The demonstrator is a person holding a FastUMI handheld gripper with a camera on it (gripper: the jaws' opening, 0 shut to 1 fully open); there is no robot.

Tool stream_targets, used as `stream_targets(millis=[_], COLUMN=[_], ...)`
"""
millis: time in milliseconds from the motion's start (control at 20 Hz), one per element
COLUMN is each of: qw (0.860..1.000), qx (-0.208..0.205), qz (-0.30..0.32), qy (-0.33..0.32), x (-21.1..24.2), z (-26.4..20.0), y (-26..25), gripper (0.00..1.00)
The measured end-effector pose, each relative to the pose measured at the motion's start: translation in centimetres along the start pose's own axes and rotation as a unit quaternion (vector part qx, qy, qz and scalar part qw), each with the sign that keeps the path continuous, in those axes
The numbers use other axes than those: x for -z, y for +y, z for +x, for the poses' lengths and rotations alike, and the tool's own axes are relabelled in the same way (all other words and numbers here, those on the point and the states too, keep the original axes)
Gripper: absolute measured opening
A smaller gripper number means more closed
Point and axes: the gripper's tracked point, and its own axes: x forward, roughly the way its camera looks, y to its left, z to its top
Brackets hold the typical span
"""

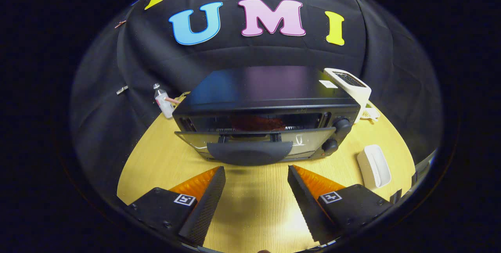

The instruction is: Open the toaster oven, put the food inside, and close the toaster oven door.

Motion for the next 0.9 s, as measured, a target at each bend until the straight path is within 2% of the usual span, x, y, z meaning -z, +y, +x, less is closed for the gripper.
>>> stream_targets(millis=[150, 600, 900], qw=[1.000, 1.000, 0.996], qx=[0.002, 0.002, -0.008], qz=[-0.005, -0.010, -0.019], qy=[-0.017, -0.029, -0.085], x=[-1.6, -2.4, -7.5], z=[0.4, -0.9, -4.6], y=[-0.5, -1.7, -2.6], gripper=[0.98, 0.99, 0.99])
